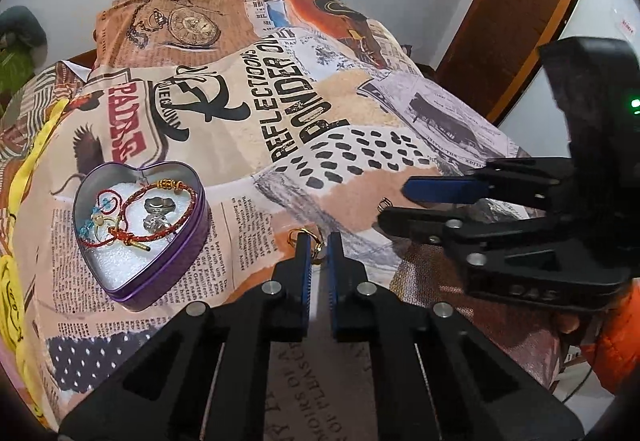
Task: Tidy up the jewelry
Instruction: 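Close the left gripper on the gold ring while the right gripper closes on the silver ring, then carry both rings over the heart tin with the left and right grippers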
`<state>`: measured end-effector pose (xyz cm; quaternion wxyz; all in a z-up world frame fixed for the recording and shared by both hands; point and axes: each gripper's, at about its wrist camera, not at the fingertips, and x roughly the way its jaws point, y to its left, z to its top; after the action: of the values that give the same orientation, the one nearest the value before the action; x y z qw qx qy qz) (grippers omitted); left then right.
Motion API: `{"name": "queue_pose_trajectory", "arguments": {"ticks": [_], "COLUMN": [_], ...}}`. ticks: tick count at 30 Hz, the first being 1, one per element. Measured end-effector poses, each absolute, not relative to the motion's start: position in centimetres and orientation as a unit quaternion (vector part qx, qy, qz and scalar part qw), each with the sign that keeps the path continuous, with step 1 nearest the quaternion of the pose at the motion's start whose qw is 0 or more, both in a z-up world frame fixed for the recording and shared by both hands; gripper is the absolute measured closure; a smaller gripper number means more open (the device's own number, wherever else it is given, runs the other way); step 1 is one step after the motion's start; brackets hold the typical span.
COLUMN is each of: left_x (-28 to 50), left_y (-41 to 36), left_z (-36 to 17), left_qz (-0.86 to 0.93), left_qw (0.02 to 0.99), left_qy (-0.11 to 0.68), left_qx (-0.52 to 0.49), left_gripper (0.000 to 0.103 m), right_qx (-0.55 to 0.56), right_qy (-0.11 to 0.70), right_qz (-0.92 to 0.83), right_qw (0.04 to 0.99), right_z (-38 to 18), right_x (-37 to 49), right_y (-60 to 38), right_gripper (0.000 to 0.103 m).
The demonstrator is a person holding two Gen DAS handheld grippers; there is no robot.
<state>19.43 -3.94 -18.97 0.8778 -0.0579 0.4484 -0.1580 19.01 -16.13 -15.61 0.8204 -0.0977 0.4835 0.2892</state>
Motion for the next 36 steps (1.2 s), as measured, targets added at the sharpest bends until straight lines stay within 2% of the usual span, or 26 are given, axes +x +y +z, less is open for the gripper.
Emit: {"name": "queue_pose_trajectory", "arguments": {"ticks": [3,7,17,26,36], "left_x": [19.3,19.2,18.3,17.5,16.6], "left_y": [-3.8,-3.9,-2.6,0.5,3.7], "left_z": [-19.0,-19.0,-17.0,-13.6,-11.5], "left_qz": [-0.158,-0.154,-0.140,-0.114,-0.084], "left_qw": [0.879,0.882,0.894,0.915,0.929], "left_qy": [0.446,0.442,0.420,0.380,0.352], "left_qx": [-0.058,-0.056,-0.063,-0.075,-0.077], "left_gripper": [0.097,0.097,0.097,0.097,0.097], "right_qx": [-0.111,-0.128,-0.108,-0.087,-0.075], "right_qy": [0.482,0.479,0.470,0.426,0.396], "right_qz": [0.288,0.284,0.281,0.278,0.313], "right_qw": [0.820,0.820,0.830,0.857,0.860], "right_z": [-15.8,-16.0,-14.9,-10.5,-8.3], "right_x": [19.1,19.0,18.8,18.5,18.4], "right_y": [-15.8,-15.2,-15.9,-16.0,-12.8], "right_gripper": [0.079,0.094,0.094,0.094,0.094]}}
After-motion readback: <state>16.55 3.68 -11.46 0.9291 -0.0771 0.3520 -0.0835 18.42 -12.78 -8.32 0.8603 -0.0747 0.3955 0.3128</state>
